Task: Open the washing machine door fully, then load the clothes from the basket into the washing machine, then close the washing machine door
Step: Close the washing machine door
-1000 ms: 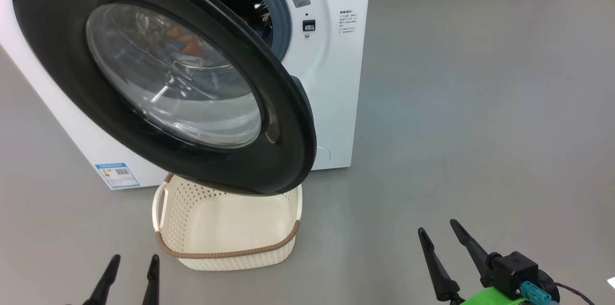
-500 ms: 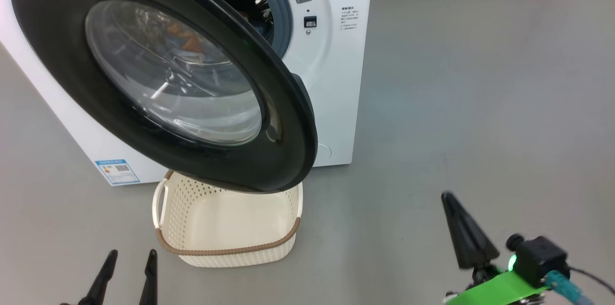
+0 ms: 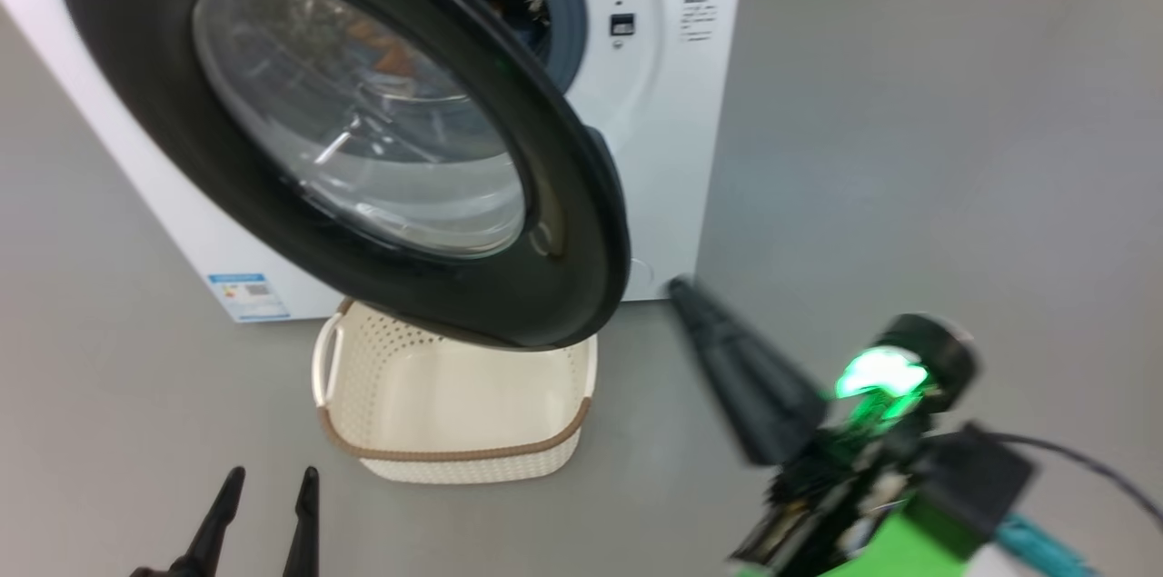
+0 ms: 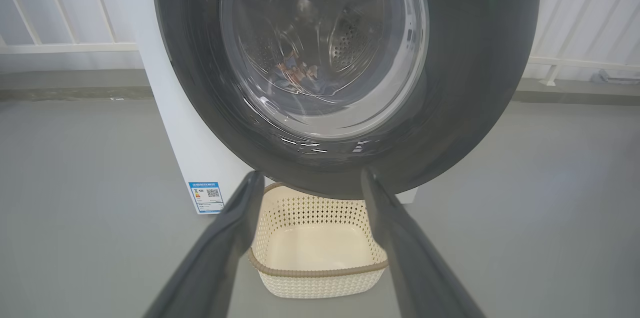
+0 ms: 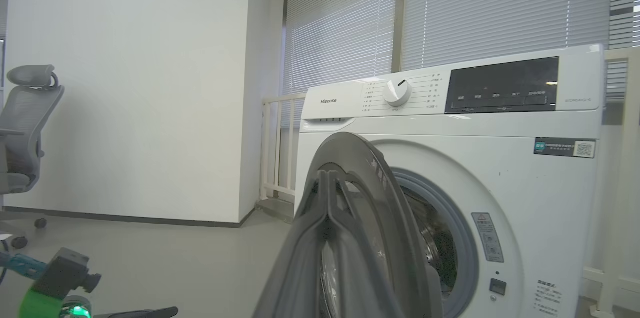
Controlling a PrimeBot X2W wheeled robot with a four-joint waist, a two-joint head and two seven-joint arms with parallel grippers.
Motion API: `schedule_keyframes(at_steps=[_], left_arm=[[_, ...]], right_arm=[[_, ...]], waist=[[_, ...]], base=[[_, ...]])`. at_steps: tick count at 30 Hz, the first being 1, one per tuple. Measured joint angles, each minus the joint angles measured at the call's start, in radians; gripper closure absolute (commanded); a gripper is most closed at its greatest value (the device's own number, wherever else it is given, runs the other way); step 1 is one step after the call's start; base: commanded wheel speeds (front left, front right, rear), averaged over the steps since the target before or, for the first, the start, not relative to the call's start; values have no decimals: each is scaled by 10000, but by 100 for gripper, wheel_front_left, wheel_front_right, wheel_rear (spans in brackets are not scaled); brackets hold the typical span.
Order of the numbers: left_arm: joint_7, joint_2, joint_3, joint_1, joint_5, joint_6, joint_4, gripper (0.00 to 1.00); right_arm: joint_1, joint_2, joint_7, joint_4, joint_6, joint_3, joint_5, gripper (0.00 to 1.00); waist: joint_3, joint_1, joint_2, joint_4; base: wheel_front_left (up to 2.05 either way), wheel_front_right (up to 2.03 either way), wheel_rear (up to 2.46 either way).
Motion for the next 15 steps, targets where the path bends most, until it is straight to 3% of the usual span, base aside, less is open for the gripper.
schedule_keyframes(at_steps=[7, 15], left_arm=[[0, -84, -431, -401, -21, -2, 23, 0], [0, -238, -913, -910, -201, -2, 17, 0]], right_arm=[[-1034, -765, 495, 765, 0, 2506, 554, 100], [-1615, -1175, 1131, 2614, 0, 3267, 788, 100]], waist=[[183, 0, 0, 578], [689, 0, 0, 1330]], base=[[0, 0, 0], [0, 0, 0]])
